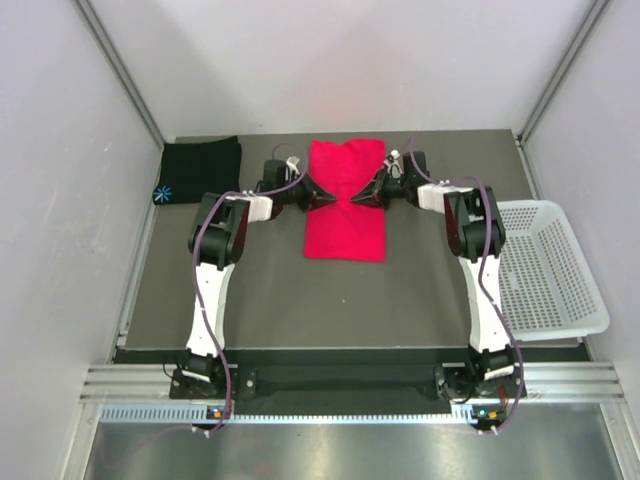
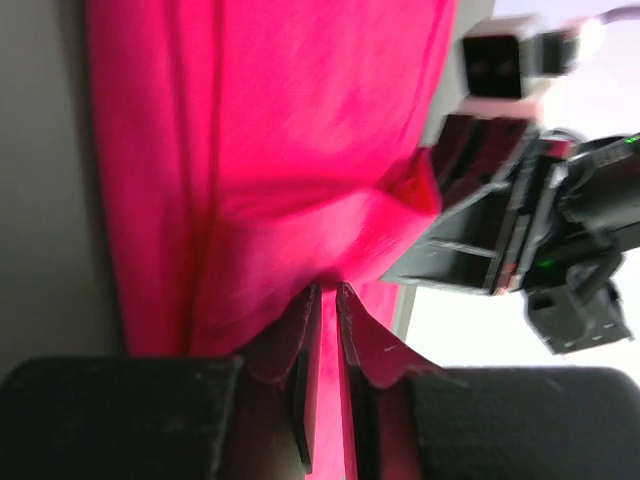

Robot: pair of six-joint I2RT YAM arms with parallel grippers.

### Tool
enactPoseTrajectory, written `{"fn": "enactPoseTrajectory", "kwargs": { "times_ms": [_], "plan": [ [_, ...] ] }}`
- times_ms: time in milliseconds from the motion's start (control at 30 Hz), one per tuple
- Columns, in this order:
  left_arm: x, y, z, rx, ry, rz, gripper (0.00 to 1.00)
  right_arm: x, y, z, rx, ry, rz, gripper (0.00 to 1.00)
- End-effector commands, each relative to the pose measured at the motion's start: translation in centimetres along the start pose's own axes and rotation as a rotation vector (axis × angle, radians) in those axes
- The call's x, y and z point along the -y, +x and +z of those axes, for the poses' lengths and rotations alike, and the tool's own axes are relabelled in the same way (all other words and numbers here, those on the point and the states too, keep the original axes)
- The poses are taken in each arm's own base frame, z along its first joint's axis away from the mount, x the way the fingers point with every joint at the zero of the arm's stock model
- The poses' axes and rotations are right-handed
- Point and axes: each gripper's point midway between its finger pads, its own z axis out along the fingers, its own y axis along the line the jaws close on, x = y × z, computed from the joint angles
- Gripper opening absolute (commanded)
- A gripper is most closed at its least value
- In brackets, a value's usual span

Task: Fold and stack the t-shirts
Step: Fold the tshirt

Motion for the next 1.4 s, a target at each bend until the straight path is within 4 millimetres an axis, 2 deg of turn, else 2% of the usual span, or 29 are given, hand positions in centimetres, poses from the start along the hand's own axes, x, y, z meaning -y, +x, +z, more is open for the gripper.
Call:
{"fn": "enactPoseTrajectory", "kwargs": {
  "times_ms": [0,167,233,300,367,500,533,600,633,700,733,767,800,833,867,900,933,967,1000,1033,1067,1100,1133,1167,1200,1233,1267,1300,1367],
  "plan": [
    [1.9,-3.7,-0.3,0.121,0.054,0.057,0.16,-3.2,-4.2,0.0,0.138,-0.064,-0.080,0.07],
    [-1.9,-5.5,-1.3,0.171,-0.051,-0.026,0.17,0.7,-6.7,-1.5,0.234,0.054,-0.033,0.07],
    [-2.3,-6.5,-1.6,0.177,-0.080,-0.015,0.17,2.8,-7.6,-2.6,0.268,0.133,-0.017,0.07],
    [-3.9,-6.4,-1.5,0.145,-0.153,0.000,0.17,4.6,-8.4,-3.5,0.296,0.174,0.011,0.07],
    [-3.8,-6.7,-1.4,0.138,-0.148,0.001,0.17,5.4,-8.8,-4.0,0.309,0.187,0.023,0.07],
    [-3.2,-7.0,-2.0,0.127,-0.161,0.029,0.18,5.4,-9.6,-5.3,0.308,0.202,0.003,0.07],
    [-2.0,-7.2,-2.4,0.131,-0.155,0.050,0.20,5.3,-9.3,-5.6,0.292,0.216,0.009,0.07],
    [-1.4,-7.0,-3.2,0.120,-0.187,0.087,0.22,4.1,-9.4,-6.7,0.281,0.215,-0.043,0.08],
    [0.2,-7.3,-4.1,0.131,-0.184,0.121,0.25,3.6,-9.2,-7.2,0.272,0.222,-0.061,0.08],
    [0.6,-6.7,-5.4,0.119,-0.241,0.170,0.28,2.1,-8.6,-8.9,0.251,0.257,-0.122,0.09],
    [2.3,-6.8,-6.6,0.133,-0.248,0.206,0.30,1.6,-8.4,-9.6,0.248,0.274,-0.141,0.10],
    [2.3,-6.3,-7.3,0.122,-0.268,0.255,0.33,0.5,-7.7,-10.9,0.236,0.302,-0.176,0.13],
    [2.5,-6.1,-8.0,0.129,-0.293,0.277,0.35,0.4,-7.3,-11.8,0.232,0.327,-0.183,0.15],
    [3.9,-5.4,-9.5,0.127,-0.304,0.299,0.36,-0.2,-6.8,-12.5,0.228,0.345,-0.200,0.18],
    [3.3,-4.1,-10.1,0.100,-0.326,0.327,0.39,-1.3,-5.7,-13.7,0.213,0.372,-0.229,0.24],
    [3.4,-3.3,-10.8,0.089,-0.337,0.335,0.40,-0.8,-4.2,-14.0,0.182,0.390,-0.223,0.28],
    [5.0,-2.3,-12.1,0.091,-0.334,0.364,0.42,-0.8,-3.0,-14.3,0.156,0.407,-0.223,0.30],
    [3.3,-0.5,-12.7,0.055,-0.374,0.367,0.48,-1.8,-2.0,-15.2,0.146,0.412,-0.275,0.32],
    [3.5,1.1,-12.8,0.030,-0.389,0.393,0.49,-0.5,0.5,-15.1,0.092,0.441,-0.256,0.34],
    [4.5,2.3,-13.7,0.028,-0.397,0.430,0.49,-0.4,1.6,-15.3,0.077,0.449,-0.267,0.35],
    [2.7,4.9,-13.9,-0.028,-0.464,0.444,0.49,-1.5,2.7,-15.8,0.081,0.438,-0.292,0.38],
    [2.5,6.2,-14.2,-0.046,-0.474,0.455,0.49,-0.5,5.1,-15.3,0.037,0.429,-0.271,0.40],
    [3.3,7.3,-14.7,-0.041,-0.466,0.473,0.49,-1.3,6.3,-15.4,0.027,0.405,-0.278,0.41],
    [1.8,9.6,-14.7,-0.081,-0.483,0.455,0.49,-1.2,7.3,-15.1,0.010,0.397,-0.271,0.44],
    [1.4,10.6,-14.9,-0.092,-0.489,0.434,0.49,-0.2,9.6,-14.7,-0.032,0.402,-0.251,0.46],
    [1.1,11.3,-15.1,-0.099,-0.492,0.406,0.49,-0.3,9.9,-14.3,-0.025,0.388,-0.270,0.48],
    [-0.3,12.8,-15.3,-0.121,-0.509,0.331,0.49,-0.7,10.6,-14.2,-0.019,0.373,-0.265,0.50],
    [-0.2,13.2,-15.0,-0.122,-0.477,0.309,0.49,0.3,12.5,-13.8,-0.053,0.365,-0.233,0.50],
    [-1.3,14.2,-15.2,-0.117,-0.491,0.230,0.47,0.0,13.0,-13.2,-0.034,0.317,-0.207,0.50]
  ]
}}
